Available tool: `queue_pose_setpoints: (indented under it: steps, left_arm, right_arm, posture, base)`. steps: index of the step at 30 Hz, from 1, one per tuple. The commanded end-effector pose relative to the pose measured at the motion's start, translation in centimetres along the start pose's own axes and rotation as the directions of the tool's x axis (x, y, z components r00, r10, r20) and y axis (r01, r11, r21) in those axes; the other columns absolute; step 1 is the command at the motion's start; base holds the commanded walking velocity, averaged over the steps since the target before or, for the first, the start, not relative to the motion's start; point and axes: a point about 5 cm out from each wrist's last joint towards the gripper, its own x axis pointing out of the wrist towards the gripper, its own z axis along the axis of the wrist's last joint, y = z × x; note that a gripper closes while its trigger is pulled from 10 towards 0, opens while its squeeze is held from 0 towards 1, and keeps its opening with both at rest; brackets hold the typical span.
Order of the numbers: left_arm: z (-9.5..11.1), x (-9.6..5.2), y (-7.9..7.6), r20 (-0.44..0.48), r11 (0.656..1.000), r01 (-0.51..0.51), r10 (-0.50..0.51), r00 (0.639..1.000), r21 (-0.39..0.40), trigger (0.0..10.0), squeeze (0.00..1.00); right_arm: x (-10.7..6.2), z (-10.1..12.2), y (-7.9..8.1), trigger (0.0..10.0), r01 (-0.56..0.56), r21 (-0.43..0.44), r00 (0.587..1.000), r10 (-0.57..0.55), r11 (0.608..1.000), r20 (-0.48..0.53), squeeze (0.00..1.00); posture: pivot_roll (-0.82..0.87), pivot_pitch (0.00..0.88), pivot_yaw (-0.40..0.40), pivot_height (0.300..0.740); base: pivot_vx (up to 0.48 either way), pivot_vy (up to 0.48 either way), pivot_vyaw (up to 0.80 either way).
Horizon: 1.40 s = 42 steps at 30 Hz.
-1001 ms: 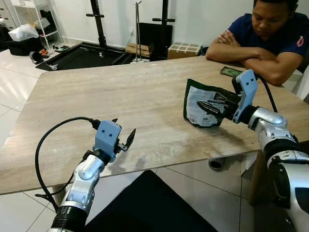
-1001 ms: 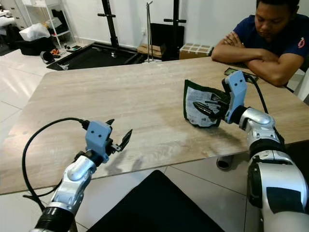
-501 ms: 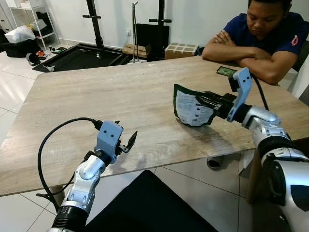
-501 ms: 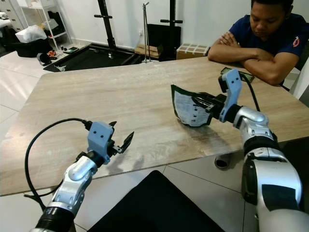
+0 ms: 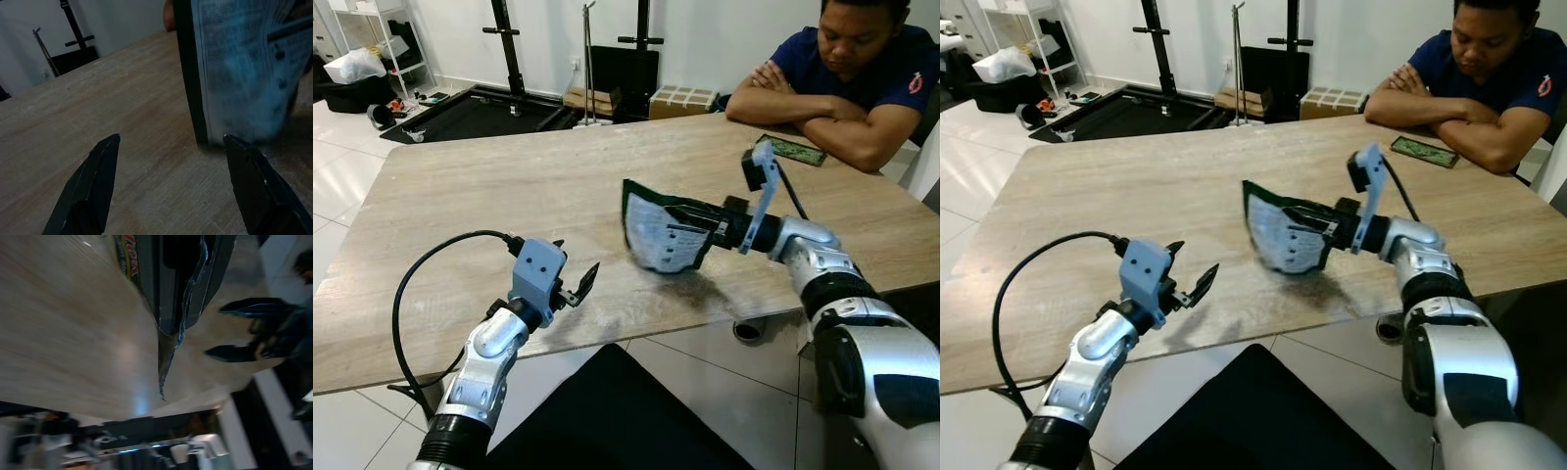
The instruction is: Restocking fridge
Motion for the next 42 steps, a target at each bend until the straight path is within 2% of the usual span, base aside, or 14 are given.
queue_pose_setpoints:
  steps: [1,17,18,19,20,21,23,25,26,27,29,39,41,42]
  left_arm:
    - [0.2,-0.3,0.3,-0.015,1.000,0.017,-0.017,1.000,0.015,10.0,0.00]
    - [0.6,-0.3,0.1,-0.039,0.995,0.102,-0.102,0.994,-0.010,10.0,0.00]
    - [0.6,-0.3,0.1,-0.044,0.994,0.113,-0.113,0.993,-0.008,10.0,0.00]
    - [0.6,-0.3,0.1,-0.044,0.994,0.113,-0.113,0.993,-0.008,10.0,0.00]
    - [0.6,-0.3,0.0,-0.047,0.993,0.115,-0.116,0.992,-0.004,10.0,0.00]
    - [0.6,-0.3,0.1,-0.049,0.994,0.113,-0.112,0.992,0.000,10.0,0.00]
    - [0.6,-0.2,0.1,-0.052,0.994,0.105,-0.105,0.993,0.002,10.0,0.00]
    - [0.6,-0.2,0.1,-0.053,0.995,0.105,-0.105,0.993,0.001,10.0,0.00]
    - [0.6,-0.2,0.1,-0.054,0.995,0.105,-0.104,0.993,0.001,10.0,0.00]
    - [0.6,-0.2,0.1,-0.054,0.995,0.105,-0.104,0.993,0.001,10.0,0.00]
    - [0.5,-0.2,0.0,-0.059,0.994,0.105,-0.105,0.993,0.004,10.0,0.00]
    - [0.4,-0.5,0.4,-0.077,0.995,0.102,-0.100,0.992,0.017,10.0,0.00]
    - [0.5,-0.6,0.7,-0.081,0.995,0.098,-0.096,0.992,0.025,10.0,0.00]
    - [0.5,-0.6,1.0,-0.084,0.995,0.094,-0.091,0.992,0.032,10.0,0.00]
  right_arm:
    - [1.1,1.2,0.5,0.0,-0.085,-0.040,0.996,0.085,0.996,0.003,0.00]
    - [4.8,1.2,2.6,0.0,-0.182,-0.100,0.983,0.185,0.978,0.016,0.00]
    - [5.2,1.0,2.8,1.6,-0.181,-0.099,0.983,0.184,0.979,0.021,0.00]
    - [5.2,1.0,2.8,1.6,-0.181,-0.099,0.983,0.184,0.979,0.021,0.00]
    - [5.5,0.9,3.0,3.7,-0.181,-0.097,0.983,0.184,0.979,0.022,0.00]
    - [5.7,0.6,3.1,10.0,-0.180,-0.093,0.983,0.183,0.979,0.019,0.00]
    - [6.3,0.1,3.5,10.0,-0.187,-0.077,0.982,0.188,0.979,0.003,0.10]
    - [6.4,0.0,3.6,10.0,-0.188,-0.075,0.982,0.189,0.979,0.000,0.10]
    - [6.5,-0.2,3.7,10.0,-0.181,-0.069,0.983,0.182,0.981,-0.001,0.24]
    - [6.5,-0.2,3.7,10.0,-0.181,-0.069,0.983,0.182,0.981,-0.001,0.24]
    - [6.6,-0.2,3.6,10.0,-0.161,-0.069,0.987,0.162,0.985,0.007,0.97]
    - [6.4,0.2,3.5,10.0,-0.138,-0.071,0.990,0.140,0.988,0.017,1.00]
    - [6.0,0.5,2.9,10.0,-0.071,-0.091,0.997,0.074,0.993,0.025,1.00]
    - [5.7,0.8,2.6,10.0,-0.041,-0.098,0.998,0.045,0.994,0.036,0.85]
  posture:
    - [-0.04,0.000,-0.003,0.740]
    - [-0.04,0.005,0.001,0.740]
    - [-0.05,0.004,0.002,0.740]
    - [-0.05,0.004,0.002,0.740]
    - [-0.05,0.004,0.003,0.740]
    - [-0.05,0.005,0.004,0.740]
    - [-0.05,0.005,0.003,0.740]
    - [-0.05,0.005,0.002,0.740]
    - [-0.05,0.004,0.001,0.740]
    - [-0.05,0.004,0.001,0.740]
    - [-0.05,0.004,-0.001,0.740]
    - [-0.05,0.003,0.001,0.740]
    - [-0.05,0.002,0.003,0.740]
    - [-0.05,0.002,0.003,0.740]
  base:
    - [0.000,0.000,0.00]
    - [0.000,0.000,0.00]
    - [0.000,0.000,0.00]
    - [0.000,0.000,0.00]
    - [0.000,0.000,0.00]
    - [0.000,0.000,0.00]
    - [0.000,0.000,0.00]
    - [0.000,0.000,0.00]
    - [0.000,0.000,0.00]
    - [0.000,0.000,0.00]
    - [0.000,0.000,0.00]
    - [0.000,0.000,0.00]
    - [0.000,0.000,0.00]
    - [0.000,0.000,0.00]
